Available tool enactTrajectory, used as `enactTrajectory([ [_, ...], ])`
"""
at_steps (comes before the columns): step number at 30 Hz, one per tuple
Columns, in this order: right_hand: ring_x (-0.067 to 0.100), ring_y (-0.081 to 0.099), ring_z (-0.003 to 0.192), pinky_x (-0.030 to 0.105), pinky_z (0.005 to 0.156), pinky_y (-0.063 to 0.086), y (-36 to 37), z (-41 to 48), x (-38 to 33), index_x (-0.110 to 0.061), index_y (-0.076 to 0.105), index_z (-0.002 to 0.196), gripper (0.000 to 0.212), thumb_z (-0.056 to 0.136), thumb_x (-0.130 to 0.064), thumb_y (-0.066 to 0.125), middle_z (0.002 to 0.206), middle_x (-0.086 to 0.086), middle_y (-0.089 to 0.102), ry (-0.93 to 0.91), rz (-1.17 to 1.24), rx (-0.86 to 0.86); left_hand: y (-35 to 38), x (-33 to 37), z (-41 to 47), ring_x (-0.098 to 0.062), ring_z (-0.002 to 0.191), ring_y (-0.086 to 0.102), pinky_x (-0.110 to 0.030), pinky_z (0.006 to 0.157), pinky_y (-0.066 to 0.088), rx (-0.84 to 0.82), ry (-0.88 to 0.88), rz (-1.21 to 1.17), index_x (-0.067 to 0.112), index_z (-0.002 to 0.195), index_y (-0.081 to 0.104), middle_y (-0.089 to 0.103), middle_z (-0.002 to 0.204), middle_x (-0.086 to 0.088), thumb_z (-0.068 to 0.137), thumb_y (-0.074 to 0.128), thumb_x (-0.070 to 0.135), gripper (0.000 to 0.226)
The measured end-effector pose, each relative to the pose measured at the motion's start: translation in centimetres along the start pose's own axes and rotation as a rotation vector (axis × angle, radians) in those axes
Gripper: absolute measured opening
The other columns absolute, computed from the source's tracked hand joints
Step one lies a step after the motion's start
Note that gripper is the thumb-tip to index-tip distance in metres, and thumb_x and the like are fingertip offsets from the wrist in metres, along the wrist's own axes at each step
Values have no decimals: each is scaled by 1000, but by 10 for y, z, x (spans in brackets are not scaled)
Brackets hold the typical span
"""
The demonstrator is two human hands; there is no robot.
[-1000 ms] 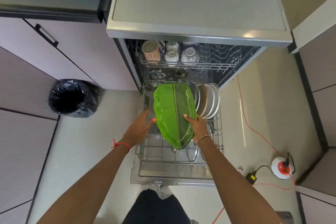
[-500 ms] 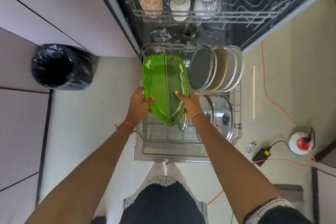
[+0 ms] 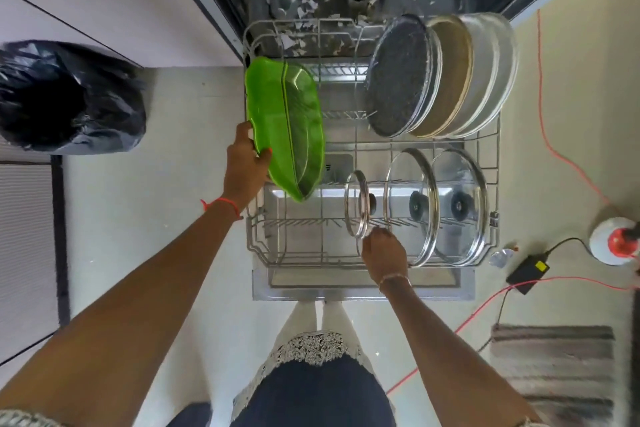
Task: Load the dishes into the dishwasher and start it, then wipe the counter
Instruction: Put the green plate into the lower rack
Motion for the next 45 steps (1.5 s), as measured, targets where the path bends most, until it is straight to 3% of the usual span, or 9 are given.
enactTrajectory([
  [3, 27, 48, 120, 32, 101, 39, 23, 7, 20, 0, 43, 128, 34, 99, -12, 33, 128, 16, 51, 25, -75, -93, 8, -1, 10, -37, 77, 64, -48, 70, 56, 2, 35, 49, -2, 131, 37, 64, 92, -26, 86, 56, -6, 49],
  [8, 23, 60, 100, 31, 83, 46, 31, 18, 28, -7, 55, 111, 34, 99, -25, 30, 110, 8, 62, -19, -172, -77, 25, 1, 27, -26, 73, 57, -36, 66, 51, 20, 116, 146, -4, 132, 37, 58, 84, -15, 85, 57, -5, 50],
  [15, 21, 60, 103, 31, 87, 45, 40, 22, 33, -9, 57, 110, 35, 99, -28, 29, 111, 7, 62, -6, -187, -142, 44, 20, 48, -21, 77, 53, -12, 60, 38, 23, 142, 160, -8, 129, 38, 62, 103, -27, 84, 54, -11, 48],
  [22, 23, 59, 105, 31, 87, 46, 39, 23, 33, -9, 57, 110, 34, 97, -23, 29, 112, 8, 62, -13, -207, -138, 59, 47, 74, -24, 68, 55, -19, 54, 39, 12, 214, 180, -10, 120, 42, 63, 92, -26, 80, 55, -12, 42],
  [29, 24, 60, 104, 31, 85, 47, 39, 24, 33, -8, 58, 109, 34, 96, -22, 31, 110, 8, 63, -15, -202, -138, 75, 53, 86, -34, 73, 63, -46, 62, 55, -20, 225, 215, -7, 127, 33, 59, 89, -14, 80, 58, -8, 53],
  [32, 23, 60, 104, 31, 85, 47, 38, 24, 33, -8, 58, 109, 33, 96, -21, 30, 110, 8, 63, -20, -203, -134, 80, 51, 89, -35, 72, 63, -46, 60, 55, -19, 204, 196, -8, 122, 32, 57, 86, -13, 80, 55, -11, 49],
  [36, 24, 59, 106, 31, 86, 47, 38, 24, 33, -8, 58, 109, 33, 95, -20, 31, 111, 8, 63, -18, -190, -132, 86, 51, 91, -31, 70, 61, -31, 60, 50, -12, 187, 189, -8, 123, 30, 61, 93, -20, 83, 56, -8, 48],
  [40, 24, 59, 106, 31, 86, 46, 38, 24, 33, -7, 57, 110, 33, 95, -21, 30, 111, 8, 63, -26, -199, -124, 101, 57, 93, -36, 74, 66, -46, 64, 57, -117, 192, 137, 0, 126, 25, 59, 98, -20, 85, 61, -1, 54],
  [45, 24, 58, 106, 32, 86, 46, 38, 24, 33, -7, 57, 109, 33, 95, -19, 31, 111, 8, 63, -24, -201, -126, 116, 67, 103, -39, 71, 63, -51, 65, 56, -160, 186, 151, 3, 130, 23, 44, 74, -2, 84, 62, -2, 60],
])
Point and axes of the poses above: each hand's wrist, its own z-axis towards the middle knuckle, its own y-axis out of the palm, x = y × z, the point moved 8 cm from there along z, towards the middle knuckle
